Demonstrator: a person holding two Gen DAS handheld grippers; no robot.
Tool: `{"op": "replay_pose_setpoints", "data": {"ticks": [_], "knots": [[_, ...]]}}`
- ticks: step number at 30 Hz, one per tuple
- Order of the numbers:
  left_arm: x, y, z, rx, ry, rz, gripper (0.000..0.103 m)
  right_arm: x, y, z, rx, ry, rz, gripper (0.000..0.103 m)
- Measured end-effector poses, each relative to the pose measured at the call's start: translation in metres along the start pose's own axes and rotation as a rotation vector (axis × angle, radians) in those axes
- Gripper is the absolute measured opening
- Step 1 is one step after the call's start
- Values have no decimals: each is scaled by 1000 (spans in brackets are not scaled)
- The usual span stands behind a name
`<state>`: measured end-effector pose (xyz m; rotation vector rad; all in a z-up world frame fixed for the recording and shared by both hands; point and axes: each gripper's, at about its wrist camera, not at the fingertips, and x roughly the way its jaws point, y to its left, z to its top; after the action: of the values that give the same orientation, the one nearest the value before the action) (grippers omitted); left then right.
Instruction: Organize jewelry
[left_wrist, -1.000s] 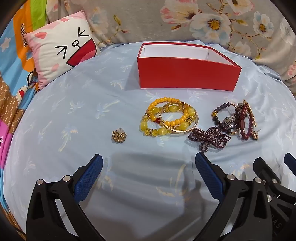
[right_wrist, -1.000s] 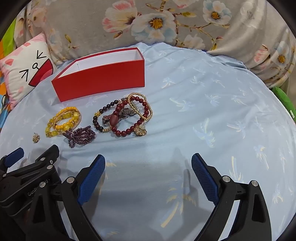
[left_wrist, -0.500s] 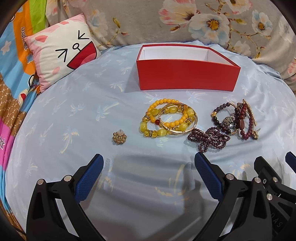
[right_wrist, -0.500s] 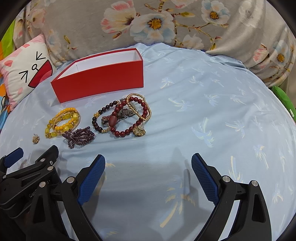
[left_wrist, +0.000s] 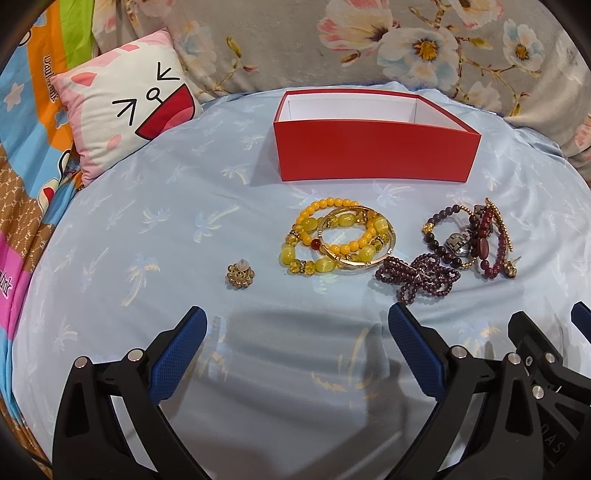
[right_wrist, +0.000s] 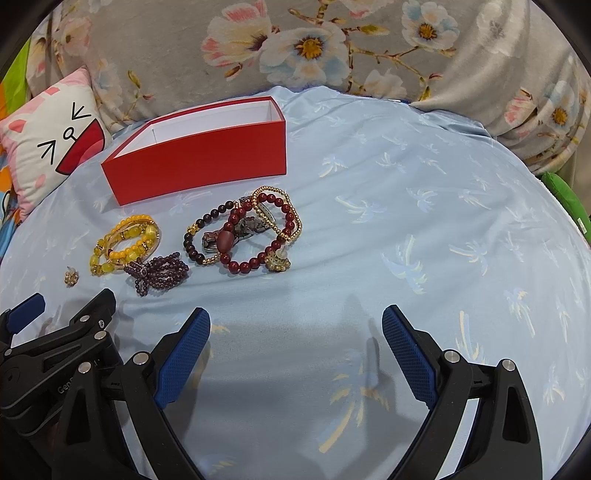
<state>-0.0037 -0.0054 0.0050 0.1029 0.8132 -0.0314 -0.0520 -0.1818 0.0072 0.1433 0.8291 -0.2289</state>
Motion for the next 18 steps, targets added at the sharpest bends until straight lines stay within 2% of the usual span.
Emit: {"op": "replay_pose_setpoints", "data": {"ticks": [18], "knots": [[-3, -1, 2, 5, -10, 5, 94, 0, -4, 1, 8, 0, -3, 91]]}}
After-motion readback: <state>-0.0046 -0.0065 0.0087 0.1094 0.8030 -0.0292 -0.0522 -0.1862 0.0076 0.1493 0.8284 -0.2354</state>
